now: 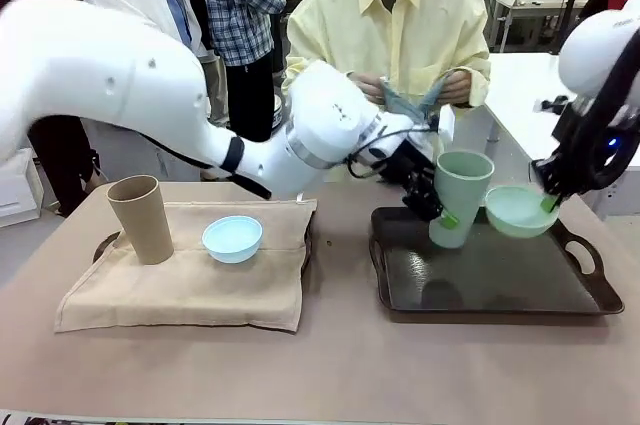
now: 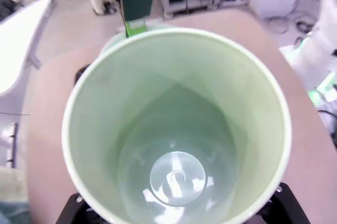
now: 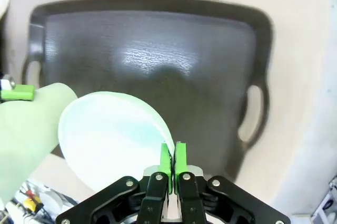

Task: Set up a tray with a mat and arrange the tableware.
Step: Pick up the Picnic Bowl and Reusable plastic cup from the Handle tray in front of the human's position and hold them in the air, then place the Picnic Bowl and Reusable plastic cup back onto the Handle tray in front of the human's position.

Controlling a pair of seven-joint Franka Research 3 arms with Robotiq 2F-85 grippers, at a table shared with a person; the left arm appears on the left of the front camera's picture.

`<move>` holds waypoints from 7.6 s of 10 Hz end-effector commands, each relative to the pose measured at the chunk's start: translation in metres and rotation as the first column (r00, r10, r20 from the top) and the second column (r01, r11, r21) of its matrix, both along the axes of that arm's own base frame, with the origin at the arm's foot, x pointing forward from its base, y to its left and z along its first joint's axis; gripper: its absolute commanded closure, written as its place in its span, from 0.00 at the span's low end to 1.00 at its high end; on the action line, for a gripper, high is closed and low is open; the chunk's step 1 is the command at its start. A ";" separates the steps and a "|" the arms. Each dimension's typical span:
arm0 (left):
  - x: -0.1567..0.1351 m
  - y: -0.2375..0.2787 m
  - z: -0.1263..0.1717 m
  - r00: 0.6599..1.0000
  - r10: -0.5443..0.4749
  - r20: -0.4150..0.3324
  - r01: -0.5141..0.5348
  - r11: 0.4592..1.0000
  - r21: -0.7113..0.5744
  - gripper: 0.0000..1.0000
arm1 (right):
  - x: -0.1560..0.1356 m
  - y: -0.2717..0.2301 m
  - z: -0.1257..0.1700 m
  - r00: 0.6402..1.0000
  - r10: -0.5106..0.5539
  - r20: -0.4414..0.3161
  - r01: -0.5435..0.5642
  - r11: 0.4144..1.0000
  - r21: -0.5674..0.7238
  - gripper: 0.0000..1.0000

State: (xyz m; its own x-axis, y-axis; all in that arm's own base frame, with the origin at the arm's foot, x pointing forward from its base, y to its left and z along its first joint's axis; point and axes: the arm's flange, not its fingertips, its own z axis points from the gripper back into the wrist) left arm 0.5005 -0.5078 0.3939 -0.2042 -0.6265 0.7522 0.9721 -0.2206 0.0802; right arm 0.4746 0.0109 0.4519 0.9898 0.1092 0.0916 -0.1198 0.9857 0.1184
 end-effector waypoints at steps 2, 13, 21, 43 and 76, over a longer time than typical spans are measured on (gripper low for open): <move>-0.037 0.025 0.080 0.991 0.047 0.122 -0.048 0.999 0.002 0.81 | -0.039 0.002 0.045 0.998 -0.047 0.040 0.050 0.996 -0.068 1.00; -0.050 0.020 0.134 0.981 0.056 0.188 -0.055 0.998 -0.012 0.81 | -0.052 0.007 0.080 0.997 -0.035 0.072 0.039 0.998 -0.058 1.00; -0.050 0.020 0.134 0.981 0.056 0.188 -0.055 0.998 -0.012 0.81 | -0.052 0.007 0.080 0.997 -0.035 0.072 0.039 0.998 -0.058 1.00; -0.050 0.020 0.134 0.981 0.056 0.188 -0.055 0.998 -0.012 0.81 | -0.052 0.007 0.080 0.997 -0.035 0.072 0.039 0.998 -0.058 1.00; 0.012 0.028 -0.088 1.000 0.017 -0.008 -0.018 0.999 -0.041 0.17 | 0.038 0.007 -0.094 0.998 0.035 -0.061 -0.036 0.999 -0.019 0.85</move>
